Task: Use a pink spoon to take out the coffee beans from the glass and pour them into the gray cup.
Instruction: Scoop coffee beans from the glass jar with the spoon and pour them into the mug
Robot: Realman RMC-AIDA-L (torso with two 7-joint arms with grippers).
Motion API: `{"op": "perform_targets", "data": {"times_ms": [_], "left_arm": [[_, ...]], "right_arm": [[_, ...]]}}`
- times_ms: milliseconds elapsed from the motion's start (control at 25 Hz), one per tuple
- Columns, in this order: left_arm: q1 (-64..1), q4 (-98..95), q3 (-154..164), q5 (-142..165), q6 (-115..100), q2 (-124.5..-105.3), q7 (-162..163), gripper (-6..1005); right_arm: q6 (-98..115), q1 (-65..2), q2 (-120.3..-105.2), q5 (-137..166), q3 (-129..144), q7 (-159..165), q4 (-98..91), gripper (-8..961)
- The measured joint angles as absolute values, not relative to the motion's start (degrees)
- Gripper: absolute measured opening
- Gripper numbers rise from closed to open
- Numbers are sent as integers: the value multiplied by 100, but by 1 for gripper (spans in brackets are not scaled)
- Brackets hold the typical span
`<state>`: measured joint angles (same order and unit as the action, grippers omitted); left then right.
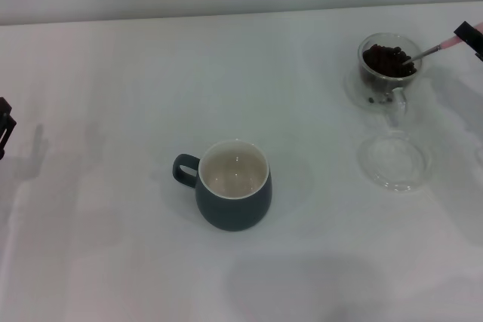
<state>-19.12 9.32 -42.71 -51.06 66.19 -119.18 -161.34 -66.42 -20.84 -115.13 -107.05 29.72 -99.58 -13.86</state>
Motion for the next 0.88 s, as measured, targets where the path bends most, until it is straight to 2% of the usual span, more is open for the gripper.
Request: {"op": "perform_targets", "data": {"times_ms": [880], "left_arm": [[-1922, 932, -4304, -5106, 6628, -11909, -16146, 805]], "right_arm": [[-6331, -2083, -11498, -10895, 2952, -8594, -1407, 144]]}}
